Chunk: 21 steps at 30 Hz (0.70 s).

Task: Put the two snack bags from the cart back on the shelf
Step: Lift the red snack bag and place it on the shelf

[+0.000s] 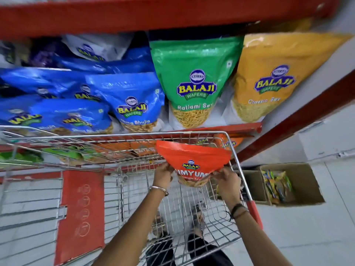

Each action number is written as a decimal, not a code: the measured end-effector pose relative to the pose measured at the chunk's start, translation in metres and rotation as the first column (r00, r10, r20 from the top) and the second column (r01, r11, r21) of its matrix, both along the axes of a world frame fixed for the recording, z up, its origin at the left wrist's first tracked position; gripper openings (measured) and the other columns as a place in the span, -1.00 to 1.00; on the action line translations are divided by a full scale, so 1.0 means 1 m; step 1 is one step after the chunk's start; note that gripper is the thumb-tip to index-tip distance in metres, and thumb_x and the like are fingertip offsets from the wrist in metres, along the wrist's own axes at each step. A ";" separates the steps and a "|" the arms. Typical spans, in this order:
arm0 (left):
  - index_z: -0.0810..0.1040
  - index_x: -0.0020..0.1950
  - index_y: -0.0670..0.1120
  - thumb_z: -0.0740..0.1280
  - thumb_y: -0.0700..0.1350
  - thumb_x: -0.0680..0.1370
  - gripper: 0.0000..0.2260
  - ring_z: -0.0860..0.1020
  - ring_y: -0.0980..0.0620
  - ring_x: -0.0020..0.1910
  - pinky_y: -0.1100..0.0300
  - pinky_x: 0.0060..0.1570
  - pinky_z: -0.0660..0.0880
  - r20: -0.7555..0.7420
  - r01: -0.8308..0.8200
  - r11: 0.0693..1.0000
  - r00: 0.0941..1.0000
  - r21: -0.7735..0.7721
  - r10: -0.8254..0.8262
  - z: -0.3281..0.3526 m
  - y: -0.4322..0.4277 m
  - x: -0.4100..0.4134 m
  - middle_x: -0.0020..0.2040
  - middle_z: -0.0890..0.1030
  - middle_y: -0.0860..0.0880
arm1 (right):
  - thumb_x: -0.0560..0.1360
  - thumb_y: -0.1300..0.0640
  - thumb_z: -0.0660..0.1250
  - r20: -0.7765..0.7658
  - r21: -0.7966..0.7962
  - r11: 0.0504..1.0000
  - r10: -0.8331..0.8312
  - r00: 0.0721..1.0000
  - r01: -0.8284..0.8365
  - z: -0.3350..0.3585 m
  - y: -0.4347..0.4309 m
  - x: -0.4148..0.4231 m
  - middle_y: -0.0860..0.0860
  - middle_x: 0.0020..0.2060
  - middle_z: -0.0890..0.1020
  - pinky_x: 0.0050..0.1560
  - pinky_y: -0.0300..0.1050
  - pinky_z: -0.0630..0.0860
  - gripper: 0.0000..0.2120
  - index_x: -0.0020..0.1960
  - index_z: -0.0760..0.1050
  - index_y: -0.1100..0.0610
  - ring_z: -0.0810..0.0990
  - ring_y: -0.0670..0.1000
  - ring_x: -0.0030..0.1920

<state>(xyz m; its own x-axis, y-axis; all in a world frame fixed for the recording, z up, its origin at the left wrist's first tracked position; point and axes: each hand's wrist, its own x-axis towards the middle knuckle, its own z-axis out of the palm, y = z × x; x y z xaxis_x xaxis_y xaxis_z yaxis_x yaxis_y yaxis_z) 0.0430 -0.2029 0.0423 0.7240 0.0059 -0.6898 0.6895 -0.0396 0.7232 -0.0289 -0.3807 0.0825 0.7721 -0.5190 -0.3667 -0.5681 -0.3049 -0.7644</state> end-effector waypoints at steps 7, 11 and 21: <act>0.53 -0.17 -0.10 0.20 -0.35 0.50 -0.81 0.56 0.02 -0.38 0.20 -0.42 0.49 0.161 -0.087 0.993 0.982 -0.083 0.100 0.109 -0.002 -0.006 -0.35 0.61 -0.04 | 0.41 0.30 0.34 0.229 -0.049 0.996 0.089 0.969 -0.080 0.077 -0.019 0.008 0.07 -0.38 0.62 -0.41 -0.44 0.41 -0.89 -0.28 0.51 0.19 0.55 -0.04 -0.39; 0.49 -0.29 -0.05 0.24 -0.22 0.52 -0.80 0.49 0.05 -0.47 0.24 -0.47 0.42 0.226 -0.156 0.979 0.957 -0.135 0.183 0.170 -0.006 -0.006 -0.38 0.57 -0.03 | 0.42 0.27 0.35 0.383 0.006 0.994 0.095 0.919 -0.106 0.135 -0.027 0.022 0.09 -0.31 0.67 -0.24 -0.09 0.56 -0.93 -0.24 0.57 0.22 0.61 -0.05 -0.31; 0.41 0.26 -0.04 0.19 -0.15 0.55 -0.72 0.44 -0.08 0.20 -0.49 0.09 0.27 0.309 0.016 0.905 0.942 -0.424 0.129 0.322 -0.026 0.025 0.19 0.50 0.03 | 0.52 0.25 0.23 0.603 0.335 0.922 -0.052 0.796 -0.194 0.266 -0.048 0.064 -0.02 -0.30 0.56 -0.32 -0.20 0.58 -0.76 -0.30 0.35 0.08 0.58 -0.26 -0.39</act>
